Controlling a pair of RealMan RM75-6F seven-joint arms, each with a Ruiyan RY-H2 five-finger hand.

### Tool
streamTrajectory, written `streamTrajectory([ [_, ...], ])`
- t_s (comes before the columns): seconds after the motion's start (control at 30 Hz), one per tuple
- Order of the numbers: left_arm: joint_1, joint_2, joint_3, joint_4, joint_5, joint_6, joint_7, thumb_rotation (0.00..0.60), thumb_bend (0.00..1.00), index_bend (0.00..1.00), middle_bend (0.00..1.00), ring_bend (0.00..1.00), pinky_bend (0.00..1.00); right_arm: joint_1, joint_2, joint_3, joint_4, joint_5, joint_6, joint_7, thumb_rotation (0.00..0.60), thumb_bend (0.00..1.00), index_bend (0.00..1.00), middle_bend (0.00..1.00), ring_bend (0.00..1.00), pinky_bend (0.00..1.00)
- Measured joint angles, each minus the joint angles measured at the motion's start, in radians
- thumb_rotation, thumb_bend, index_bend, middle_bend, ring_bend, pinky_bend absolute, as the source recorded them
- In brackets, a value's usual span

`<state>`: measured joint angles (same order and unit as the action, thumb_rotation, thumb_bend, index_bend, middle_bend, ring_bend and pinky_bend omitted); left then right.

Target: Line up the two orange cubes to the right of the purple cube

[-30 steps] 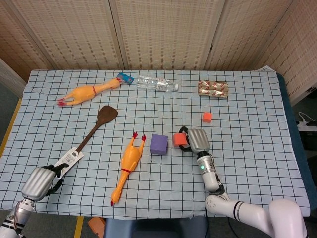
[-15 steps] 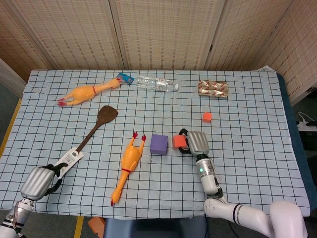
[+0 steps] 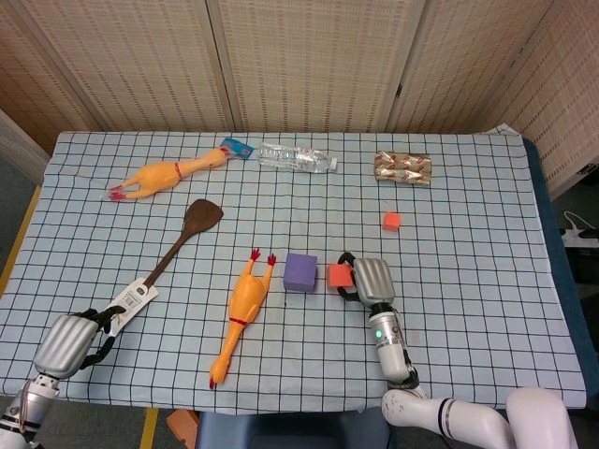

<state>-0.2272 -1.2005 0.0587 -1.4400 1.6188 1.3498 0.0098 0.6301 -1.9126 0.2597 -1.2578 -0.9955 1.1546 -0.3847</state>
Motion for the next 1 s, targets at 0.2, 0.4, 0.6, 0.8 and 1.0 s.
streamTrajectory([
  [0.2,-0.003,0.003,0.000,-0.005,-0.003,-0.007,-0.006,0.600,0.43,0.29,0.53,0.46,0.63,-0.001,-0.016,0.005,0.020,-0.001,-0.007,0.000,0.600,0.11,0.64,0.91,0.97,0.98],
  [0.4,-0.008,0.001,0.005,-0.004,-0.001,-0.022,-0.005,0.600,0.43,0.29,0.53,0.46,0.63,0.000,-0.032,0.008,0.038,-0.004,-0.023,0.009,0.600,0.11,0.64,0.91,0.97,0.98],
  [0.6,-0.010,0.001,0.008,-0.007,0.002,-0.026,-0.003,0.600,0.43,0.29,0.53,0.46,0.63,0.002,-0.040,0.018,0.042,-0.007,-0.029,0.010,0.600,0.11,0.64,0.91,0.97,0.98],
  [0.8,-0.012,-0.002,0.011,-0.006,0.002,-0.034,0.000,0.600,0.43,0.29,0.53,0.46,0.63,0.004,-0.045,0.026,0.047,-0.007,-0.039,0.013,0.600,0.11,0.64,0.91,0.97,0.98],
  [1.0,-0.013,-0.003,0.012,-0.007,0.004,-0.034,0.001,0.600,0.43,0.29,0.53,0.46,0.63,0.001,-0.040,0.028,0.029,-0.010,-0.033,0.002,0.600,0.11,0.64,0.91,0.97,0.98],
])
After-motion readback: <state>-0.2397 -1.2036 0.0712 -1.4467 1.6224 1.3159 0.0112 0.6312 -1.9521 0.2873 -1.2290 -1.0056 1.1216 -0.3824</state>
